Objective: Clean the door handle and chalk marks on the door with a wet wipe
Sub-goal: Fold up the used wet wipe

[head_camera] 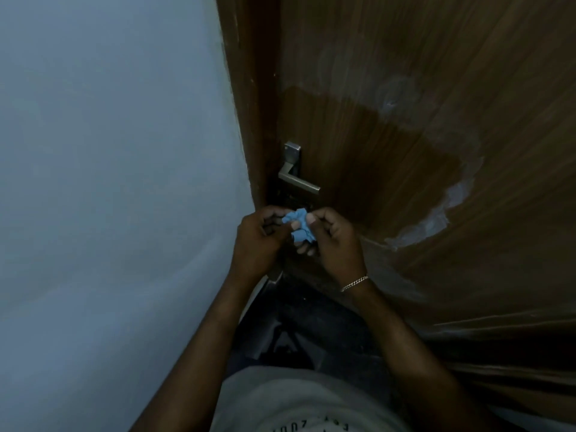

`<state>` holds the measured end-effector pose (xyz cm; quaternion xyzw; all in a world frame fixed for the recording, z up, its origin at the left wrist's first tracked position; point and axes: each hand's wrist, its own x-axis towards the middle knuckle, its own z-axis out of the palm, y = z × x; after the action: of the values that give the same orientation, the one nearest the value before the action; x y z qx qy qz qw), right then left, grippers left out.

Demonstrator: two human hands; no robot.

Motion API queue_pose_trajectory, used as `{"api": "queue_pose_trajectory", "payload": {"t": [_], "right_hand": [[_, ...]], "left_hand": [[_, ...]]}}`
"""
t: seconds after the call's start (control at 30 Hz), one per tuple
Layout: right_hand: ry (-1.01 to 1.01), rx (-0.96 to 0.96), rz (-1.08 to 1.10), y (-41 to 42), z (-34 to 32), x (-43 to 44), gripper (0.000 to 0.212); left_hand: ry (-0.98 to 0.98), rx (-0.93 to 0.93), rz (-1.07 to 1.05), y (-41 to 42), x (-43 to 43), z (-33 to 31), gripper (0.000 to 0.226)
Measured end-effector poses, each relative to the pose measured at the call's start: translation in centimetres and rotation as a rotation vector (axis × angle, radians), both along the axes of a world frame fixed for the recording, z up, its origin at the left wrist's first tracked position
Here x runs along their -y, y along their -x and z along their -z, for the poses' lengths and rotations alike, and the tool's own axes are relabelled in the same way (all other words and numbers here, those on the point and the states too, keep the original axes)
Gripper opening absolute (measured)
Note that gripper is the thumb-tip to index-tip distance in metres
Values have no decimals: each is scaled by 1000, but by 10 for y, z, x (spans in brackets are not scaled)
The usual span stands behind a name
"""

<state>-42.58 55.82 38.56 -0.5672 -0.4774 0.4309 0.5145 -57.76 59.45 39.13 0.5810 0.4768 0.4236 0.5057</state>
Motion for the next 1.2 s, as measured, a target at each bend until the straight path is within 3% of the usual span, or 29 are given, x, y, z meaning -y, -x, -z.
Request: {"api": "queue_pose_trajectory", "payload": {"t": [0.33,0.6,0.8,1.07,1.2], "right_hand": [[-72,83,-207,95,-8,43,20],[-111,58,-414,210,-10,143,12],[-103,26,-668,309,-14,256,40],[-114,97,-962,417,-5,358,6],[-114,162,-1117,471,7,398,6]], "left_hand": [[-6,46,-248,98,87,-16,15],[-4,6,-479,218,221,-13,14],[16,55,-673,308,357,-13,11],[-2,76,-997,392,516,4,14],[15,89,-1174,426,575,18,7]]}}
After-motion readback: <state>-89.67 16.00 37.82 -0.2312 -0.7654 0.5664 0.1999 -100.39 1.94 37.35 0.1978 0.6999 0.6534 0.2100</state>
